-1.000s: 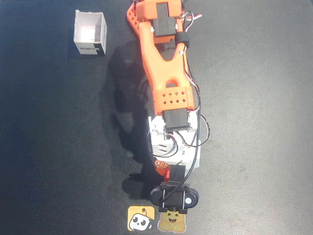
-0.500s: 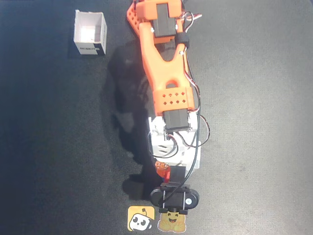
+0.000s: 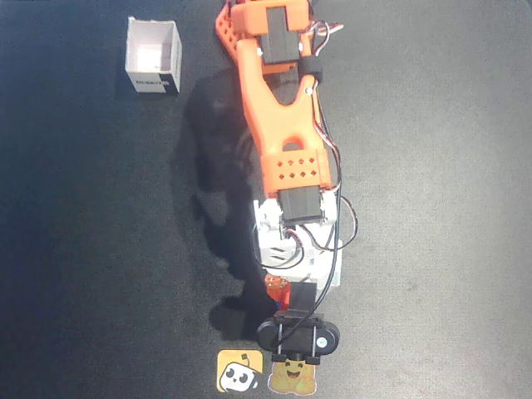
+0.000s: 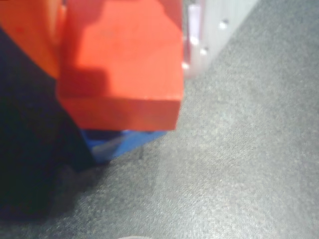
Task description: Put the red cube on top of the blue cube.
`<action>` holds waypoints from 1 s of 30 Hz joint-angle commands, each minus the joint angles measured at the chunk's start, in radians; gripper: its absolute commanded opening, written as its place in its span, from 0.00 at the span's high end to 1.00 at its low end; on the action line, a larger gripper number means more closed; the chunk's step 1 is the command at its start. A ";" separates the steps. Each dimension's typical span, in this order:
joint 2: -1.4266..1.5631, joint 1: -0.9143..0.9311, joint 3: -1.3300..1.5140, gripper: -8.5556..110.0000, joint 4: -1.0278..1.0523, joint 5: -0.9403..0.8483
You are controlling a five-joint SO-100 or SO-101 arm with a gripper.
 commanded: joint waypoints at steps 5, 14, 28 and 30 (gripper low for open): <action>0.029 -0.006 0.002 0.80 0.012 0.000; 0.044 -0.006 0.006 0.78 0.018 0.002; 0.075 -0.005 -0.005 0.73 0.021 0.021; 0.083 -0.005 -0.005 0.73 0.018 0.025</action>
